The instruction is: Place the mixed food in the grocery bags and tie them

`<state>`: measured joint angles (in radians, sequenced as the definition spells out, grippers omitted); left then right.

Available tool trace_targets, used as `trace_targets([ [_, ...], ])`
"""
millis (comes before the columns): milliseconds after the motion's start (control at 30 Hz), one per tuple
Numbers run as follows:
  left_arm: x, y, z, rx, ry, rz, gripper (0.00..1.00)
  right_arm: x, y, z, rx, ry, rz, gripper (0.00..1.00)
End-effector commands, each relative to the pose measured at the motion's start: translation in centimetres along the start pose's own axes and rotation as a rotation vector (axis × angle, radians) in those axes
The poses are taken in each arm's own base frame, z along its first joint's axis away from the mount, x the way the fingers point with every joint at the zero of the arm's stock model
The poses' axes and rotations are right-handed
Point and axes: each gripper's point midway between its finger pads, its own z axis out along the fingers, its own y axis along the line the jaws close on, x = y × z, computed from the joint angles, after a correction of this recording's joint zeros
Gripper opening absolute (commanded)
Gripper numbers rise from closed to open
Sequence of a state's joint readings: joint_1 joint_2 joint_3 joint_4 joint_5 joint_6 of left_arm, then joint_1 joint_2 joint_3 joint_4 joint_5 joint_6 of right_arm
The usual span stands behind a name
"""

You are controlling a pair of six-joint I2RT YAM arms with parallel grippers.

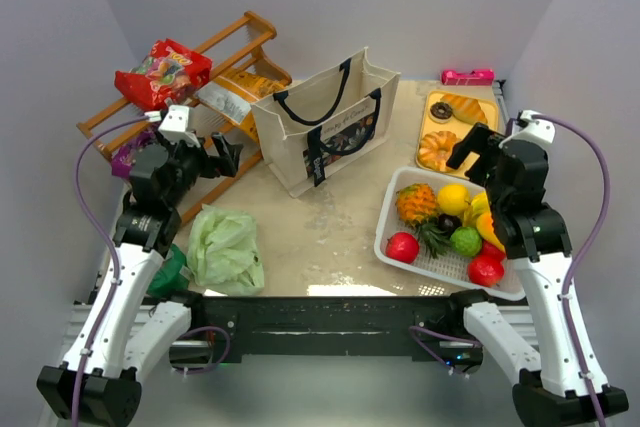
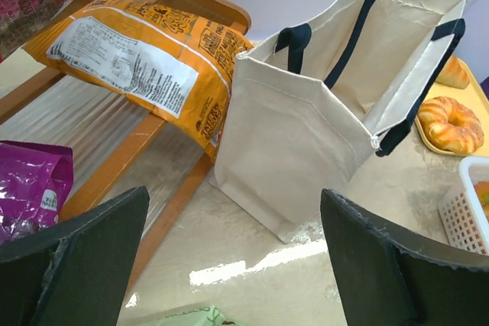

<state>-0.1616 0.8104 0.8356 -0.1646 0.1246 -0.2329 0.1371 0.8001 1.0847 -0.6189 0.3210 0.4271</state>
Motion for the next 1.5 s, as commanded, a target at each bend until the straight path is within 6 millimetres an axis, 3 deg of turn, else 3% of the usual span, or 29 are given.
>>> trace_targets([
  [0,-3.7,-1.1,-0.9,0.043,-0.115,-0.012,1.0,-1.7,0.7,-1.1,-0.036,-0.039,0.017,0.99],
  [100,-4.6,-2.4,-1.1,0.111,-0.143,0.016,1.0,-2.2,0.7,-1.6,-0.038,-0.051,0.016,0.99],
  [200,-4.9,-5.1,-0.7,0.278,-0.119,0.07,0.99,-2.9,0.8,-2.1,-0.046,-0.061,0.011,0.99],
  [267,-5.2,-6.0,0.4,0.32,-0.061,0.07,0.91,-3.5,1.1,-2.5,-0.061,-0.07,0.011,0.99],
  [333,-5.0,-7.1,1.2,0.33,-0.019,0.104,0.88,-3.6,1.9,-2.7,-0.102,-0.064,0.009,0.99],
  [367,-6.1,-7.3,2.0,0.303,-0.033,0.125,0.88,-3.5,2.2,-2.7,-0.119,-0.058,0.012,0.99],
  [400,-6.1,-9.4,2.0,0.347,-0.034,0.163,0.88,-3.6,2.6,-2.7,-0.135,-0.059,0.016,0.99],
  [467,-7.3,-10.9,2.9,0.334,-0.038,0.202,0.89,-3.4,3.6,-2.7,-0.189,-0.04,0.017,0.99],
  [567,-6.9,-15.8,4.0,0.389,-0.004,0.317,0.9,-2.5,4.7,-2.2,-0.236,0.009,0.008,0.99],
  [667,-5.6,-18.4,6.1,0.413,0.05,0.441,0.93,-1.1,5.5,-1.6,-0.274,0.081,-0.024,0.99],
  [733,-3.4,-18.4,8.0,0.379,0.121,0.501,0.93,-0.3,5.8,-1.2,-0.286,0.118,-0.039,0.99],
  [933,-0.7,-16.2,10.5,0.232,0.188,0.577,0.94,1.7,5.5,-0.9,-0.294,0.184,-0.079,0.99],
  [1100,1.3,-15.4,11.1,0.213,0.227,0.603,0.96,2.7,5.5,-0.9,-0.305,0.21,-0.074,0.99],
  [1267,5.6,-13.6,11.3,0.165,0.343,0.633,0.96,3.4,6.3,-0.6,-0.34,0.233,-0.054,0.99],
  [1367,6.0,-12.5,11.1,0.111,0.36,0.633,0.95,3.4,6.9,-0.2,-0.362,0.243,-0.041,0.99],
  [1400,6.1,-12.3,10.9,0.104,0.366,0.628,0.94,3.7,7.1,0.1,-0.367,0.258,-0.04,0.99],
  [1467,6.8,-12.2,10.6,0.114,0.383,0.622,0.81,3.8,8.0,0.3,-0.406,0.266,-0.022,0.99],
])
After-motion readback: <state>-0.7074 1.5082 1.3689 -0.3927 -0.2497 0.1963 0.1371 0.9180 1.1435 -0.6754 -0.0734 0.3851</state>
